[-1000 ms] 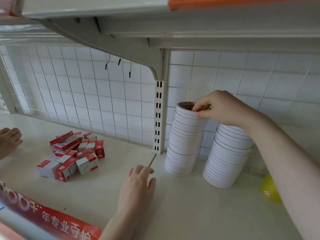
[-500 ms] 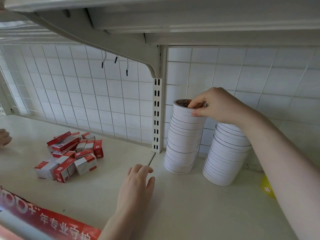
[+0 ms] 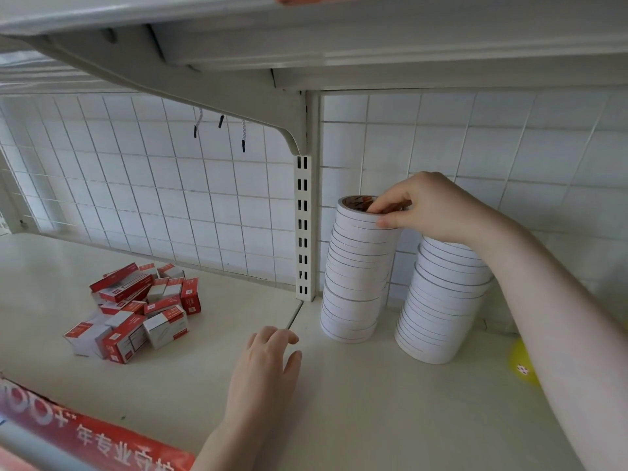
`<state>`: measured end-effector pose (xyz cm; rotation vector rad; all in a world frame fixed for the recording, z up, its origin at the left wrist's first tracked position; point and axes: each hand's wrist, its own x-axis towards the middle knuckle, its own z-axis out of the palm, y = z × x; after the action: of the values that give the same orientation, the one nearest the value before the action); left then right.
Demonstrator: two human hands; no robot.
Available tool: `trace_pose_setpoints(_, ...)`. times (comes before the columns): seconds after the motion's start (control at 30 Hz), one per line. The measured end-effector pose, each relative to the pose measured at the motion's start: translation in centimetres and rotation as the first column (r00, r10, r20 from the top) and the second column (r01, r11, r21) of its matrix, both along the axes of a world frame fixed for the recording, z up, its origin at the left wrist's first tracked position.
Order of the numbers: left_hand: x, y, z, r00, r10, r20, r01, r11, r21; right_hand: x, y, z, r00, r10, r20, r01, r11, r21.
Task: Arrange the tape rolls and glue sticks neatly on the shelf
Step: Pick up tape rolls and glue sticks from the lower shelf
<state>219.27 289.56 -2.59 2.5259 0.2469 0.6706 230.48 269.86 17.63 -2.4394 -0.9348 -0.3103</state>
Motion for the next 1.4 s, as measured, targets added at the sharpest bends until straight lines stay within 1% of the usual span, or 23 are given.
trace_pose_setpoints(0.2,0.1,0.0,-0.1,0.999,-0.006,-0.036,0.006,1.0,0.002,0.1,-0.2,-0.3,0.999,0.033,0.024,-0.032,0.999,-0.024)
trace_pose_setpoints(0.33,0.1,-0.1,0.1,0.992,-0.019,-0.124,0.025,0.998,0.053,-0.3,-0.5,-0.6,0.993,0.032,0.117,-0.019,0.994,-0.109)
trace_pose_setpoints(0.4,0.1,-0.4,0.3,0.988,-0.029,-0.149,0.043,0.995,0.089,-0.6,-0.9,-0.6,0.979,0.04,0.2,-0.012,0.99,-0.142)
trace_pose_setpoints(0.5,-0.3,-0.9,0.9,0.988,-0.04,-0.146,0.06,0.989,0.133,-1.2,-2.2,-0.8,0.937,0.014,0.35,0.015,0.997,-0.082)
trace_pose_setpoints(0.63,-1.1,-2.5,2.1,0.996,-0.045,-0.081,0.056,0.989,0.139,-3.1,-5.4,-2.1,0.853,-0.09,0.514,0.068,0.996,0.063)
trace_pose_setpoints(0.7,-1.4,-3.6,2.8,0.997,-0.053,-0.048,0.059,0.99,0.13,-4.6,-7.2,-3.3,0.817,-0.158,0.555,0.103,0.986,0.129)
trace_pose_setpoints(0.8,-2.2,-5.5,3.4,0.995,-0.095,-0.026,0.097,0.985,0.141,-7.7,-10.5,-5.8,0.768,-0.302,0.564,0.243,0.953,0.18)
trace_pose_setpoints(0.93,-3.2,-9.0,3.2,0.979,-0.203,0.012,0.2,0.971,0.134,-12.6,-16.1,-10.2,0.693,-0.505,0.514,0.495,0.852,0.17)
trace_pose_setpoints(1.1,-4.4,-16.7,2.8,0.92,-0.392,0.026,0.387,0.915,0.114,-20.2,-24.1,-14.7,0.539,-0.708,0.457,0.756,0.646,0.11)
trace_pose_setpoints(1.23,-5.6,-25.0,2.6,0.844,-0.536,0.027,0.53,0.84,0.116,-25.8,-31.2,-16.5,0.418,-0.794,0.442,0.862,0.5,0.08)
trace_pose_setpoints(1.4,-8.1,-37.6,3.0,0.748,-0.663,0.035,0.655,0.746,0.124,-31.9,-41.8,-18.2,0.231,-0.88,0.415,0.948,0.299,0.107)
